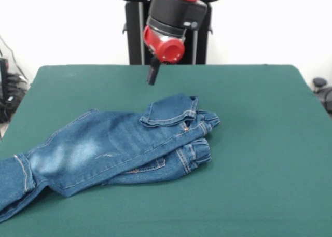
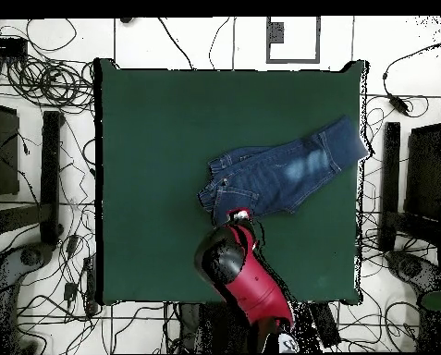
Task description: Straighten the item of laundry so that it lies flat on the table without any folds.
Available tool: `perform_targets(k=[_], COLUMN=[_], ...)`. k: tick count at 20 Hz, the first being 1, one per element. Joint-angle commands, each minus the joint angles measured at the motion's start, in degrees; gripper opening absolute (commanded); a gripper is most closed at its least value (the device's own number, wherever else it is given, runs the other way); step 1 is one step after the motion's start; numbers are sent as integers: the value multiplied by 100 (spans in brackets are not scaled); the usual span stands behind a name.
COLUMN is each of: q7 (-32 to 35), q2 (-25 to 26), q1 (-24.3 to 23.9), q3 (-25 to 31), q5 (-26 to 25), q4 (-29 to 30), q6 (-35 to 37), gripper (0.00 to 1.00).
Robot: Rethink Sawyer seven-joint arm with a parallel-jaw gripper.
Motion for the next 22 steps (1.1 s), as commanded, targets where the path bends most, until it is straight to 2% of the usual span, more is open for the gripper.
perform_targets(k=[1, 3, 4, 17, 20, 22], q7=[1093, 1080, 1075, 1063, 894, 967], q2=[524, 553, 571, 647, 764, 808], q1=[685, 743, 775, 670, 769, 689], q3=[76, 12, -24, 54, -126, -43], q5=[438, 449, 451, 292, 357, 365], q4=[-270, -313, -338, -422, -590, -654], q6=[470, 484, 491, 210, 429, 307], gripper=[0, 0, 100, 100, 100, 100])
